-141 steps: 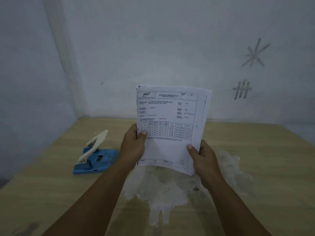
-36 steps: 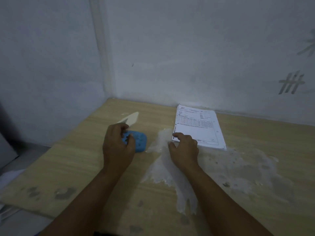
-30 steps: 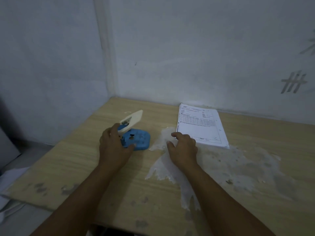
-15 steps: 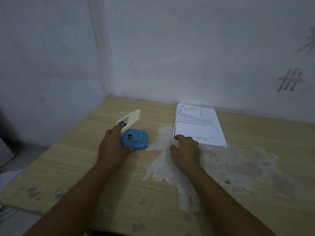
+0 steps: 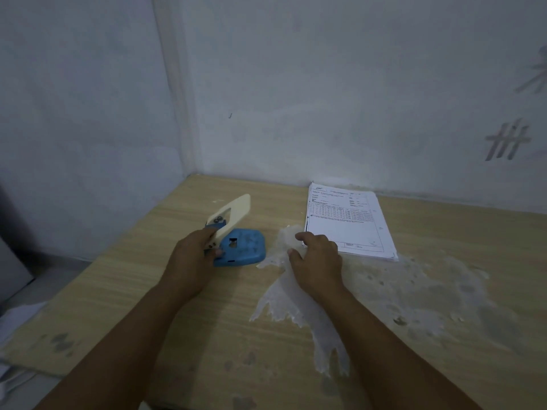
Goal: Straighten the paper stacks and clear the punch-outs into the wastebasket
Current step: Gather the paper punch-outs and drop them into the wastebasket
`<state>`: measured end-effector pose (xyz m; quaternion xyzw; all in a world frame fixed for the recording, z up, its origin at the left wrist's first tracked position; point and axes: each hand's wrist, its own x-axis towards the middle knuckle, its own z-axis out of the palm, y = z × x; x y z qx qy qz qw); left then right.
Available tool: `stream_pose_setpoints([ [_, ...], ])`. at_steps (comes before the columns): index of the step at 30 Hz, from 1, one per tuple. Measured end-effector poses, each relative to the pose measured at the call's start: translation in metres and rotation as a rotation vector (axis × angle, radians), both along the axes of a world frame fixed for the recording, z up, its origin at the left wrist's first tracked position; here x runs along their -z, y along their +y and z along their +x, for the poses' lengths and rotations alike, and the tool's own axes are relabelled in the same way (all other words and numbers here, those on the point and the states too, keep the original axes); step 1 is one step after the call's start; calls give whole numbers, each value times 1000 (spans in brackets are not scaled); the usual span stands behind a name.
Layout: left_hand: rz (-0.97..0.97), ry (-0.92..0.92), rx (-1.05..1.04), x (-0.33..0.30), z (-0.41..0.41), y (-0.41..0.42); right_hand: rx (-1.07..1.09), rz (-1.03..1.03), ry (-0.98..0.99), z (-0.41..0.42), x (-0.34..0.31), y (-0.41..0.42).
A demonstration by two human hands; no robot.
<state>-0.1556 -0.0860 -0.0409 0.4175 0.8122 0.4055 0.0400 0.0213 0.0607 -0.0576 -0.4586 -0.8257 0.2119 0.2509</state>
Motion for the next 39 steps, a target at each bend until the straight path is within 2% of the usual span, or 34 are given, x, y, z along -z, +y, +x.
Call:
stream_pose_setpoints([
  [5, 61, 57, -7, -4, -1, 10, 29, 23, -25, 7, -1, 7],
  [10, 21, 112, 35, -16, -6, 46, 87, 67, -55, 13, -5, 25],
  [23, -27, 46, 93, -4, -18, 159, 151, 56, -65, 5, -16, 97],
  [39, 65, 24, 127, 8, -38, 227, 182, 88, -201, -3, 6, 139],
])
